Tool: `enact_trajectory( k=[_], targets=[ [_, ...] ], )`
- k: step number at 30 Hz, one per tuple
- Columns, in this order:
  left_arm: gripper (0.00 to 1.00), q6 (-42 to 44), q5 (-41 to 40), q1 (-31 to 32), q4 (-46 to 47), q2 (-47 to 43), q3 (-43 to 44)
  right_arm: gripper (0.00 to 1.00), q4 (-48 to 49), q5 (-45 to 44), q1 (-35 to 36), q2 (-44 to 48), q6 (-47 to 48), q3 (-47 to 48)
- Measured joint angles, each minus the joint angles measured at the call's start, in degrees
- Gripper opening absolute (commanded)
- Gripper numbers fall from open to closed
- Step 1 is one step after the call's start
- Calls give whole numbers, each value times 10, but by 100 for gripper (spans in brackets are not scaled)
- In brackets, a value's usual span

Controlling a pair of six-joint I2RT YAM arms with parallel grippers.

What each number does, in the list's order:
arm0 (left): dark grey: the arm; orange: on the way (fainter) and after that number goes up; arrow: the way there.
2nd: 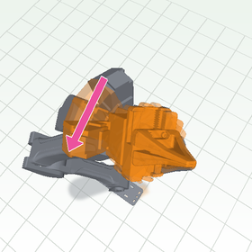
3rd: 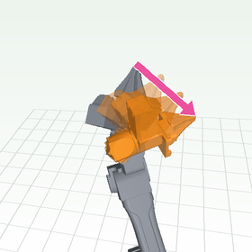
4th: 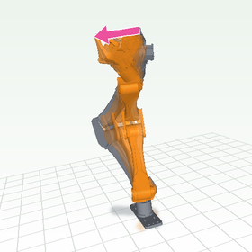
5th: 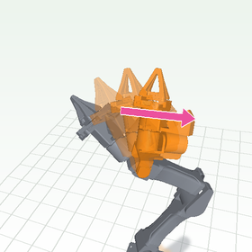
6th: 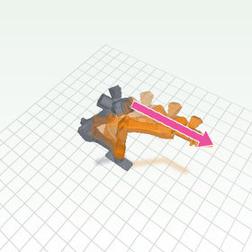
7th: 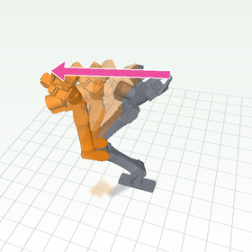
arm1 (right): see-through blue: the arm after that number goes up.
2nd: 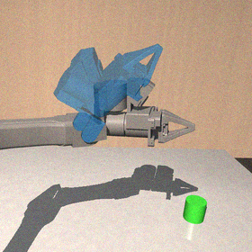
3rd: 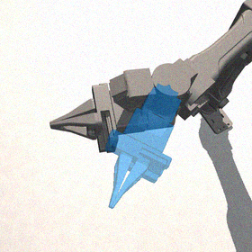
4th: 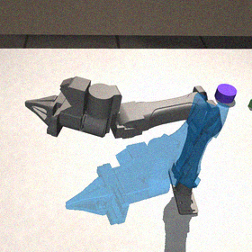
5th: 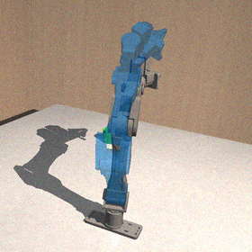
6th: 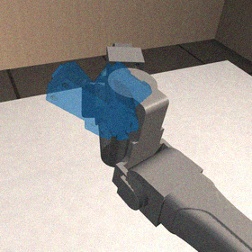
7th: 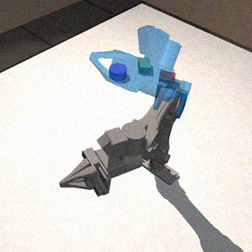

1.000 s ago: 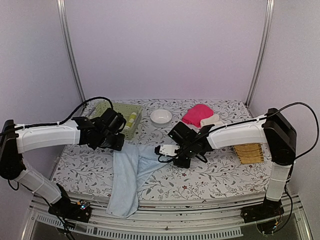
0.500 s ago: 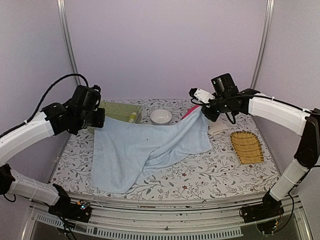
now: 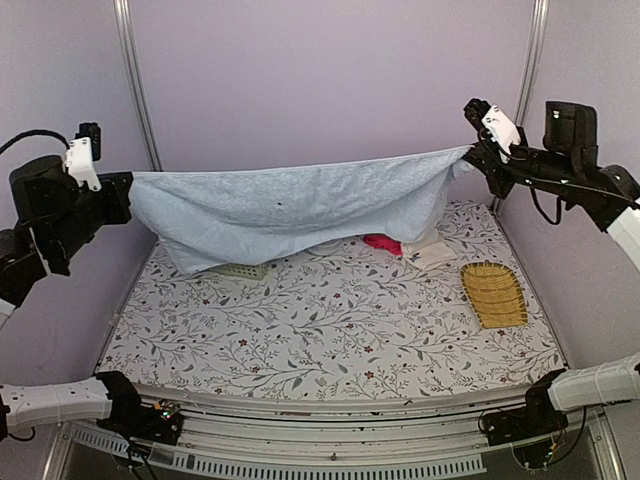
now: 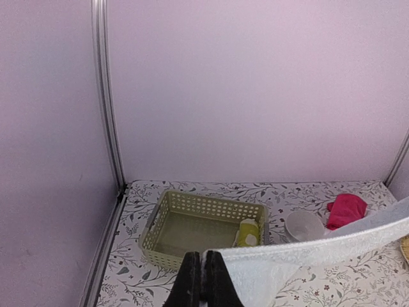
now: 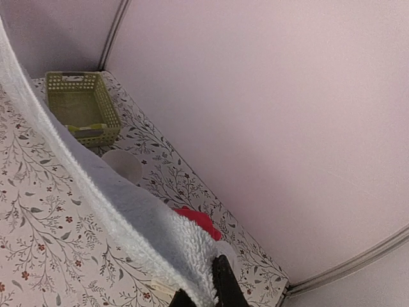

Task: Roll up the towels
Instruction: Pick up the towel from the center of the board, then flatten out the towel at the center of the board.

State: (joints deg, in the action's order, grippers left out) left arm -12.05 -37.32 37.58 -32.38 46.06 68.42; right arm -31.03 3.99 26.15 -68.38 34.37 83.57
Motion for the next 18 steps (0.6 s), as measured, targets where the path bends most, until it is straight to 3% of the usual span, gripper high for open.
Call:
enact_trajectory(
  k=[5,8,14,18],
  targets=[
    [0,21,89,0,26,-125,-84,4,-56,140,-27,155,9,-88],
    [0,12,144,0,17,-167,-108,4,-117,220,-50,200,20,-122],
    [0,-22,222,0,2,-232,-107,5,-226,347,-68,206,52,-128],
    [0,-43,200,0,0,-187,-92,6,-229,370,-68,183,53,-130]
  ],
)
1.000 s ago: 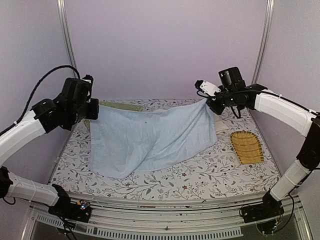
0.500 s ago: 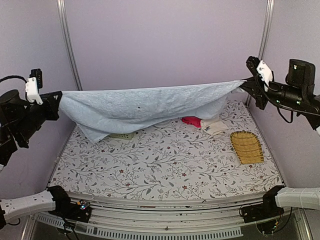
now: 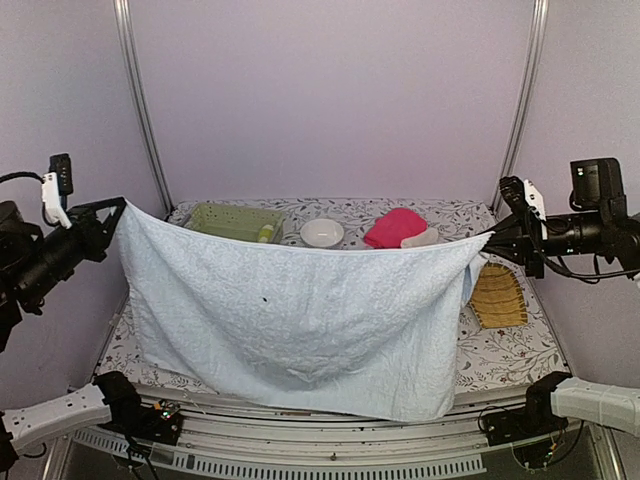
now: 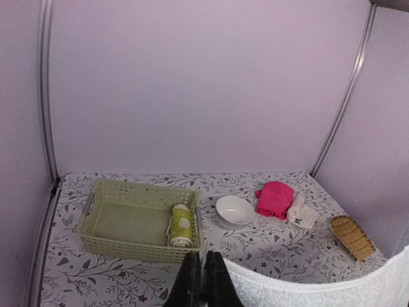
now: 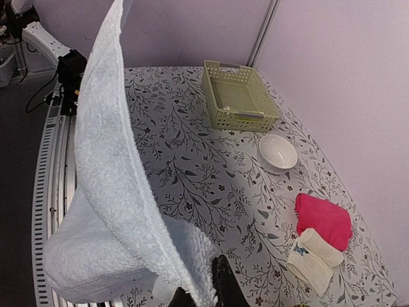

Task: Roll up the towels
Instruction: Flatten out the towel at the center of the board.

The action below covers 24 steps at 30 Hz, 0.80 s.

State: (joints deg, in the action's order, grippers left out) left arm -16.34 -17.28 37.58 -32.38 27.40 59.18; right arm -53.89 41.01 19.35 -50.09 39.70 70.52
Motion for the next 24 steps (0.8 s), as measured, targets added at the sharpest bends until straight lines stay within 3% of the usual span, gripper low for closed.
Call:
enact_trajectory(
  k=[3,5,7,10,12,13,15,20,24],
  targets=[
    [0,-27,-57,0,-16,95,-2,9,46,-31,0,-49,-14,-32],
    [0,-49,-104,-7,-32,205,-2,13,80,-71,0,-113,-28,-56],
    [0,-57,-128,-25,-37,310,-3,28,115,-120,0,-202,-48,-65],
    [0,-59,-135,-75,-36,458,-5,38,168,-198,-4,-367,-84,-51],
    [22,-58,-137,-104,-35,507,-4,44,182,-245,-9,-450,-108,-27],
    [35,-58,-137,-117,-35,523,-1,46,183,-264,-12,-477,-120,-11],
    [48,-51,-136,-134,-36,532,9,48,186,-289,-15,-496,-137,19],
    [54,-50,-114,-139,-28,486,29,47,207,-284,-18,-439,-164,57],
    [50,-59,-65,-139,-33,417,9,46,204,-227,-14,-356,-153,17]
  ],
)
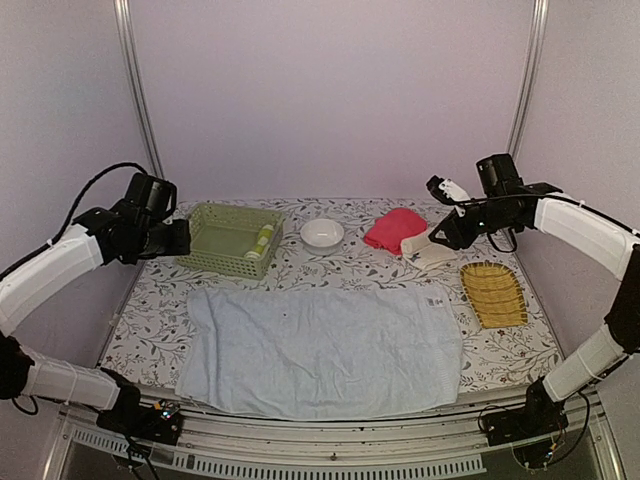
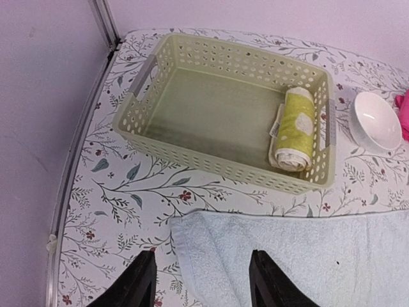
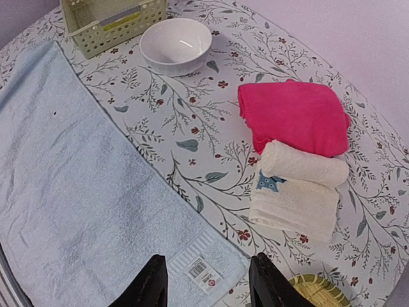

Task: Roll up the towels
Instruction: Flatten out the towel at the center of the board, then smooth out the towel at the center of the board.

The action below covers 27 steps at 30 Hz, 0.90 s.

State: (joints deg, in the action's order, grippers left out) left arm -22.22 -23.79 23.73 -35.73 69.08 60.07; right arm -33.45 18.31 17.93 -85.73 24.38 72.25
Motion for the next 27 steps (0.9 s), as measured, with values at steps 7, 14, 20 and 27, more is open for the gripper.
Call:
enact_trajectory(
  k=[7,14,20,27],
  targets=[
    [19,-17,161,0,-52,-20,-46,36,-39,7,19,32,40,-98],
    [0,-29,223,0,-104,39,-74,30,-55,3,19,-12,51,-135],
    [0,-34,222,-1,-104,124,-78,29,-43,2,21,-83,61,-139],
    [0,-22,214,-27,-87,232,-52,29,-29,-7,23,-167,71,-125]
  ],
)
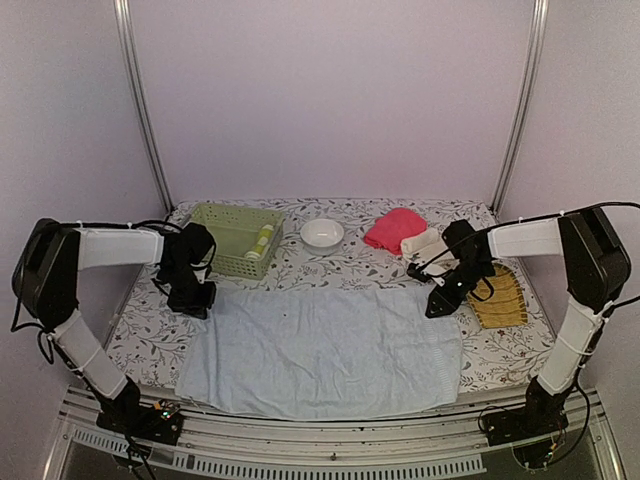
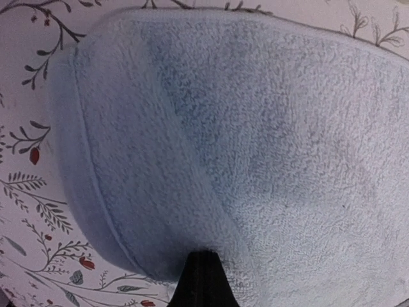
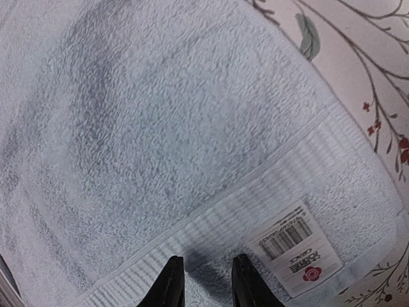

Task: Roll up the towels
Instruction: Smooth out the towel at the center of the board.

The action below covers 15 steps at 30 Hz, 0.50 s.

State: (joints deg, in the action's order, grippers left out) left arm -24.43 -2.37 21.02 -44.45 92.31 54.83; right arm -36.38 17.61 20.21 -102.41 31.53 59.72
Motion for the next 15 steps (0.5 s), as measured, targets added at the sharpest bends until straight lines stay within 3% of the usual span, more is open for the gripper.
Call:
enact_trajectory(
  k=[6,15],
  targets=[
    [0,24,-19,-40,3,72,56,28,9,-27,0,-48,2,59],
    [0,63,-56,-96,4,99,110,28,31,-95,-5,-111,-2,144]
  ],
)
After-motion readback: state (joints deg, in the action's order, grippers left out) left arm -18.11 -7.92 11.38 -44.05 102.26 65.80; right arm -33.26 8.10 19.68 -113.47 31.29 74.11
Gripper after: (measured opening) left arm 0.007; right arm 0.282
